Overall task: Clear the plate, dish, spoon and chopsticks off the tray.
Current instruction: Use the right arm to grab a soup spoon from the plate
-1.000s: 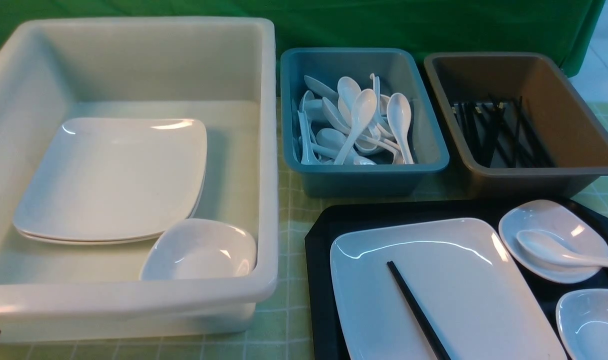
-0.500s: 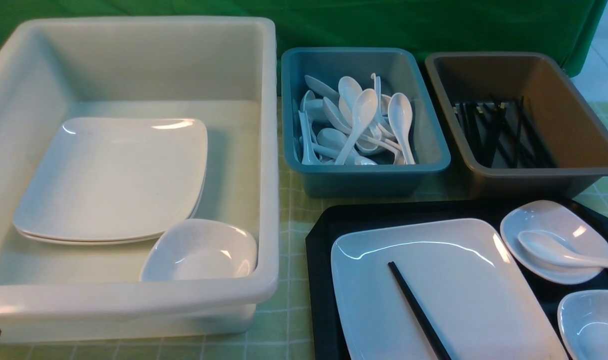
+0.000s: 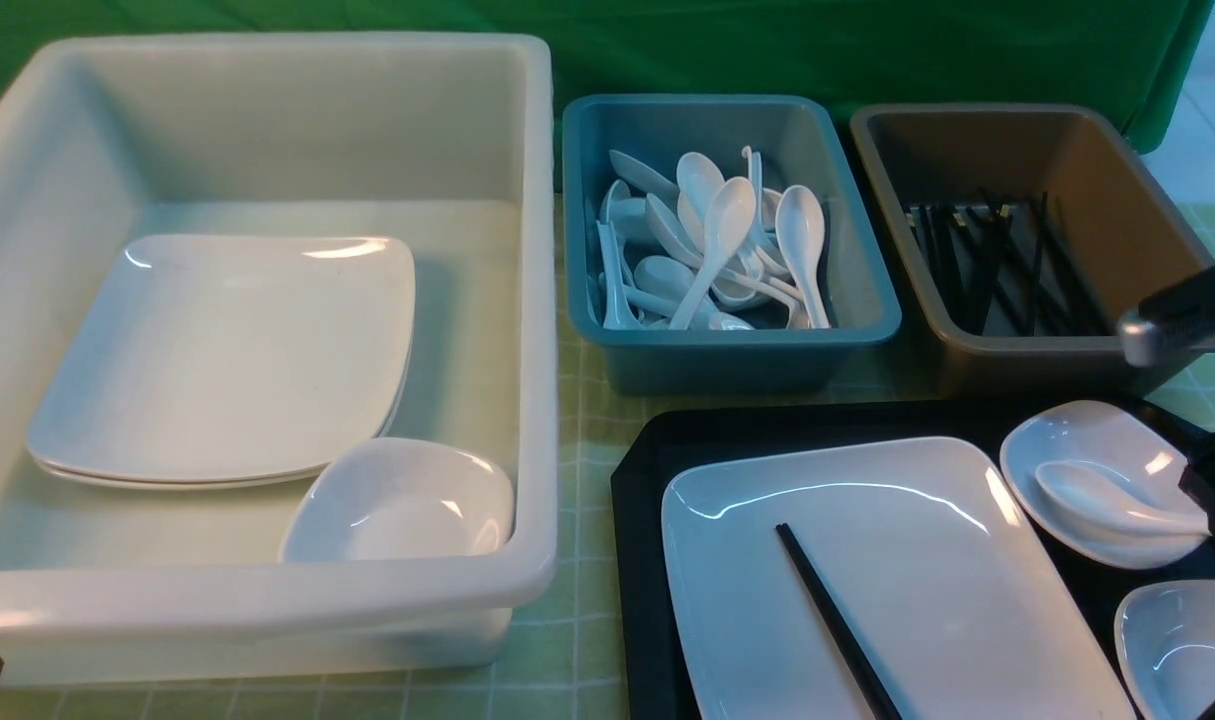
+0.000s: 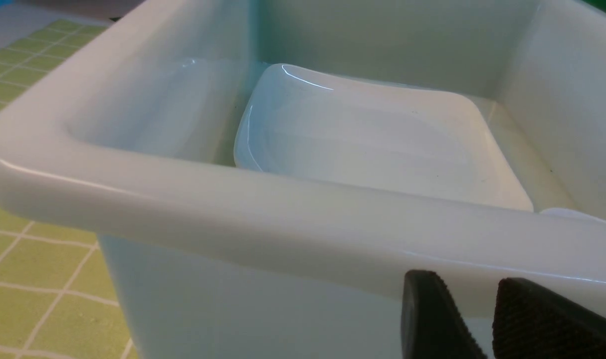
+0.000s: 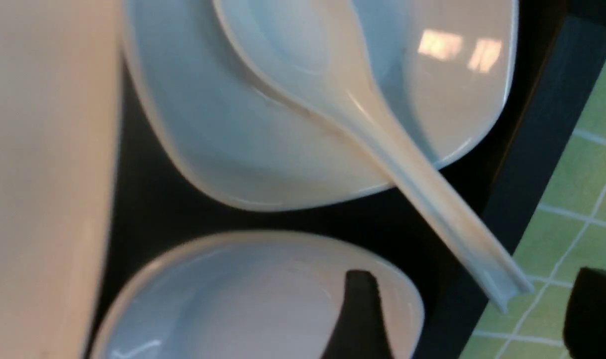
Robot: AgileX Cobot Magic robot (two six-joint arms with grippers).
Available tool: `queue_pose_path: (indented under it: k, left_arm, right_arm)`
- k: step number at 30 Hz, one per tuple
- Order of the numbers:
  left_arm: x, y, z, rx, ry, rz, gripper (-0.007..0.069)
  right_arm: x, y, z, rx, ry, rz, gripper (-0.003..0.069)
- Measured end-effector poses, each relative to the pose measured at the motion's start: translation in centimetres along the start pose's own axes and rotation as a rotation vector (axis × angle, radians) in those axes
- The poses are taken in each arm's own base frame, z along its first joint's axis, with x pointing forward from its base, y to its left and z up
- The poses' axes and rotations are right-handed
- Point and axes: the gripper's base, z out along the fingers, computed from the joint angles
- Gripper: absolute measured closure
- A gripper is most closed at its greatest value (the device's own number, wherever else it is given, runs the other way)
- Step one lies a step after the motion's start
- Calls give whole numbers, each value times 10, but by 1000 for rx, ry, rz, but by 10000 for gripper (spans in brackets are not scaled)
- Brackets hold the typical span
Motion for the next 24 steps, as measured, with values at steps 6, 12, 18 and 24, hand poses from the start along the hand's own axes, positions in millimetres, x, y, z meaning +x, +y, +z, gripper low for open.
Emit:
queue_pose_path:
  k: [6,12,18,24]
  left_arm:
    - [0,0,0,0,0,0,435]
    - [0,0,0,0,0,0,430]
    - [0,0,0,0,0,1,422]
    - [0,0,0,0,0,1,417]
  right_arm:
    - [-6,-3,32,61,124,-104,151]
    - [-11,-3,37,71,95,-122,151]
    - [-12,-4,38,72,86,-165,250]
    - [-12,-4,38,71,92,-169,453]
